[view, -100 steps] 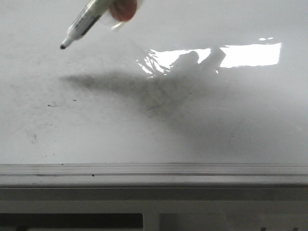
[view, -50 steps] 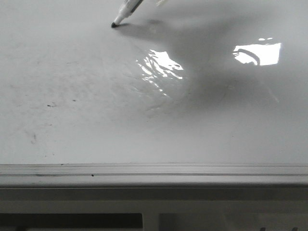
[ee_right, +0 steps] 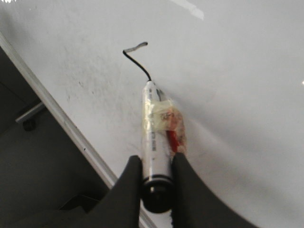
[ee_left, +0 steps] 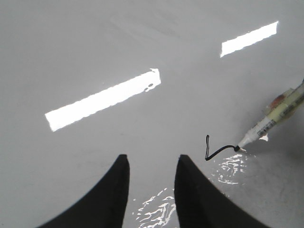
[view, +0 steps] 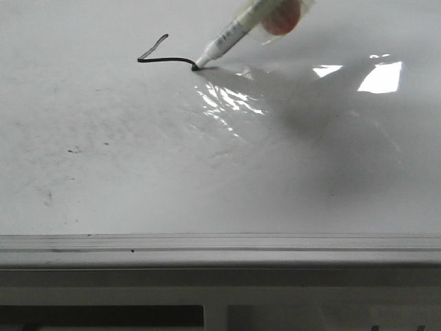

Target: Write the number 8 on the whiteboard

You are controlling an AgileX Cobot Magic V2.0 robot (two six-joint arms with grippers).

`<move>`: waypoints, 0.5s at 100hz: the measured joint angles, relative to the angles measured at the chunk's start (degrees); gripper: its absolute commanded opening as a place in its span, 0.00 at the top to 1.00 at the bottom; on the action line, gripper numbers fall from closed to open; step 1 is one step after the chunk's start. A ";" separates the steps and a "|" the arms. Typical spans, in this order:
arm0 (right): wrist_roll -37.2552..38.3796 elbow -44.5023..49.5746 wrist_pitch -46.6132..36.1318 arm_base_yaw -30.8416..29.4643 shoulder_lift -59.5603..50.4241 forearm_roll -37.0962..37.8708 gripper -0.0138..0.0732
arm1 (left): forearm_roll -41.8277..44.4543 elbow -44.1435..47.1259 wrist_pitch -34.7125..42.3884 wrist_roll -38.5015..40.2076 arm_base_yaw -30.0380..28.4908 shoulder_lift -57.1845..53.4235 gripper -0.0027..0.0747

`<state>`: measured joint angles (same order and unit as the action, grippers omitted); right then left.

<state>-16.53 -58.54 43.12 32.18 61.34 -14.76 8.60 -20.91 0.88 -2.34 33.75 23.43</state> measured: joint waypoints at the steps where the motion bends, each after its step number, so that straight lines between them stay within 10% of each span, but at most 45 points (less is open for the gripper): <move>1: 0.05 0.18 0.00 0.12 0.00 -0.12 0.89 | 0.00 0.00 0.00 0.00 0.00 0.00 0.68; 50: 5.44 -0.07 -6.75 3.21 0.45 5.09 0.89 | 0.00 0.00 0.00 0.00 0.00 0.00 0.68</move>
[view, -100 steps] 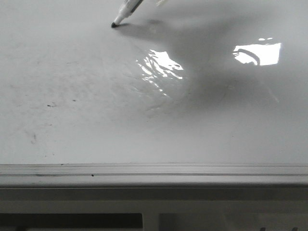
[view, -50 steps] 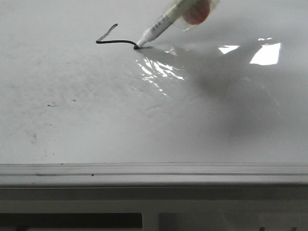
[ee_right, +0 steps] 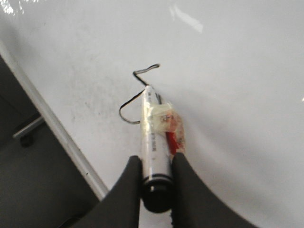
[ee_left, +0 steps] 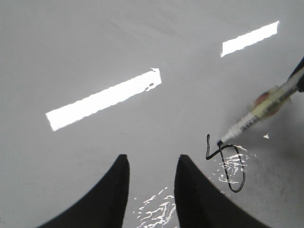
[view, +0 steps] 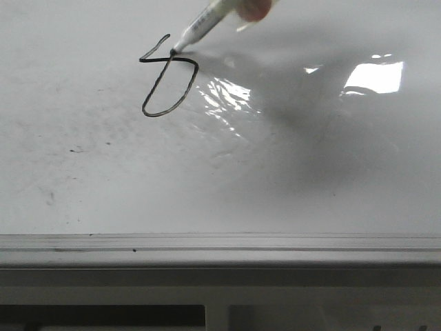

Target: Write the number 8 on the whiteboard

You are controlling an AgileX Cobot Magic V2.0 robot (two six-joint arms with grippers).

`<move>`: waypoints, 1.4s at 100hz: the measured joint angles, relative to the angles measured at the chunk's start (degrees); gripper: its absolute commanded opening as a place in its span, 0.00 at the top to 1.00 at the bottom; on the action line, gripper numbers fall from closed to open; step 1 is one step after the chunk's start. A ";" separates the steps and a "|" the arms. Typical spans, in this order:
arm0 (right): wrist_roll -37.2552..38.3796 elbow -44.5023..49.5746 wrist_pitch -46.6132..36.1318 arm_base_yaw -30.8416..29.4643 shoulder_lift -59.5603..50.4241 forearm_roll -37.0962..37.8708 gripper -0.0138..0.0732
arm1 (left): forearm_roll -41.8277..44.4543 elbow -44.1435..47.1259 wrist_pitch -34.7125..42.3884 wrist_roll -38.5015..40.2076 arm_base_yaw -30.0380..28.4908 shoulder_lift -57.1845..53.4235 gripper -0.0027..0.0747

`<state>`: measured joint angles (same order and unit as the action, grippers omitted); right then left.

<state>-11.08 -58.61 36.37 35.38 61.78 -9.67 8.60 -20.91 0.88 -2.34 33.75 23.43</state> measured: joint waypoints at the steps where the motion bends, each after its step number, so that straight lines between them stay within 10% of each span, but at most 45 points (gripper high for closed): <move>1: 0.01 -0.12 -0.21 -0.01 -0.01 0.13 0.89 | 0.00 0.00 0.00 0.00 0.00 0.00 0.68; 45: 1.16 -0.53 -0.67 6.49 1.22 1.54 0.89 | 0.55 0.00 -0.88 0.00 0.74 0.71 0.68; 84: 1.59 -0.53 5.40 10.68 1.82 -0.94 0.89 | 15.40 0.23 -2.54 0.00 15.37 14.10 0.62; 140: 2.05 -0.53 7.55 12.40 2.61 -6.77 0.89 | 17.57 -1.79 13.16 0.00 16.79 32.04 0.63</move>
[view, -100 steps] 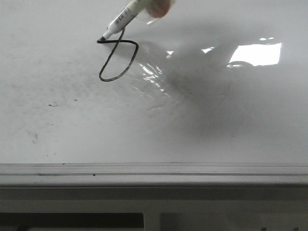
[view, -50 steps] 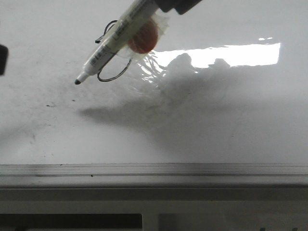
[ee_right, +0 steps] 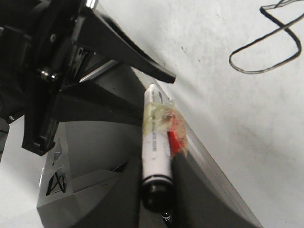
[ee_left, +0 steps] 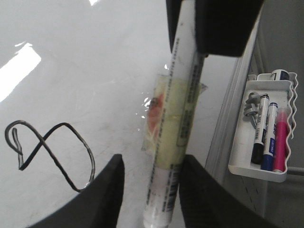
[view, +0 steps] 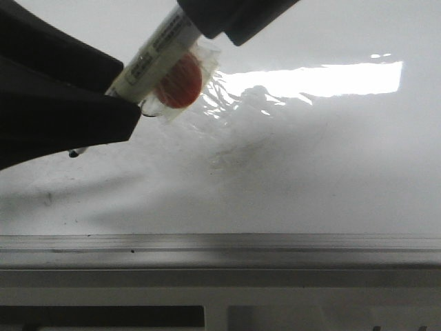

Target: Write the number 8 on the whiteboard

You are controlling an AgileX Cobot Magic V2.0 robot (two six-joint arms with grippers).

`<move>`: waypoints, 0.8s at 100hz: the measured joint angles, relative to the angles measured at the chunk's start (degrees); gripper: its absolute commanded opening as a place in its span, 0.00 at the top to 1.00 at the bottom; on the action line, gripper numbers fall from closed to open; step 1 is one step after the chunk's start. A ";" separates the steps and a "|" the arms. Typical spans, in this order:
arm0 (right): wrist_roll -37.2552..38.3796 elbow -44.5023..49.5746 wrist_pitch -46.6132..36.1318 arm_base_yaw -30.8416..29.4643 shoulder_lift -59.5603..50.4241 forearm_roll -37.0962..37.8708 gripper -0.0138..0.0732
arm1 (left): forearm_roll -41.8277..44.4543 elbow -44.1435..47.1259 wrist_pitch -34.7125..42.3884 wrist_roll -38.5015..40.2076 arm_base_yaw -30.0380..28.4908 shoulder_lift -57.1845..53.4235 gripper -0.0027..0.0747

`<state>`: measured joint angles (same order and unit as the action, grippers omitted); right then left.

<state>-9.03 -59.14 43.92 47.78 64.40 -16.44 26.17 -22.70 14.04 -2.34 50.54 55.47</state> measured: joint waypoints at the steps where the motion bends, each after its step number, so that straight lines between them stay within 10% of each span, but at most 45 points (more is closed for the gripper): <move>1: 0.00 0.00 0.00 0.00 0.00 -0.12 0.89 | 0.00 0.00 0.07 0.00 0.00 0.04 0.63; 43: 0.00 0.00 -0.73 0.00 0.00 -0.21 0.89 | 0.15 0.00 -0.16 -0.42 0.25 0.31 0.99; 80: 0.00 0.00 -0.83 0.00 0.00 -0.21 0.89 | 0.41 0.00 -0.27 -0.85 0.25 0.48 0.99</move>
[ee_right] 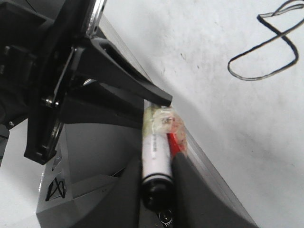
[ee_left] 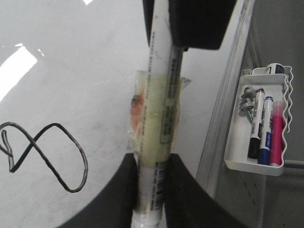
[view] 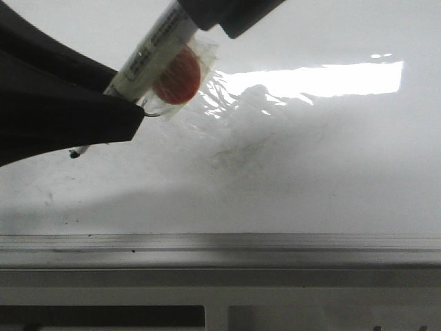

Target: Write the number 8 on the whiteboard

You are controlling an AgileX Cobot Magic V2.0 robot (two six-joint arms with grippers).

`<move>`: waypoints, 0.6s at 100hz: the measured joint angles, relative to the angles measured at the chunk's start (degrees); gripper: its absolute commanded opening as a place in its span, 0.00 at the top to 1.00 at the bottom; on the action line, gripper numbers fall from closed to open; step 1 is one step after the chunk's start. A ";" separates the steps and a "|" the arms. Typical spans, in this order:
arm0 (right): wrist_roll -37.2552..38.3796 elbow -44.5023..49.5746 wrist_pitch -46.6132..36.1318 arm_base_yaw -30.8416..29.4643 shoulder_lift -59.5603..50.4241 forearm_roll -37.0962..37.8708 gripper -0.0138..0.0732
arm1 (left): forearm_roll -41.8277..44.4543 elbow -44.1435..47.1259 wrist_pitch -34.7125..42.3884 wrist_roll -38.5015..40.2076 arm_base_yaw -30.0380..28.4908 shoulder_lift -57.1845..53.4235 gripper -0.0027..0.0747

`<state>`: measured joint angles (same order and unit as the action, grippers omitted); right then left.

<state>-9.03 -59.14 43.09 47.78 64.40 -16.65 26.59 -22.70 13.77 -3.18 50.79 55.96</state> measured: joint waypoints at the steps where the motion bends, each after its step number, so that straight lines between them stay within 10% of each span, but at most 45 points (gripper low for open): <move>1: 0.00 0.00 0.00 0.00 0.00 0.00 0.89 | 0.00 0.00 0.00 0.00 0.00 0.00 0.99; 36: 0.00 0.00 -0.37 0.00 0.00 0.00 0.88 | 0.03 0.00 0.00 2.19 0.00 0.00 0.99; 60: 0.00 0.00 -0.26 0.00 0.00 0.24 0.54 | -0.48 0.00 0.00 3.99 0.00 0.00 0.99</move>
<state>-9.03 -59.14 42.84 47.78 64.40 -16.41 26.11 -22.70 13.77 0.81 50.79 55.96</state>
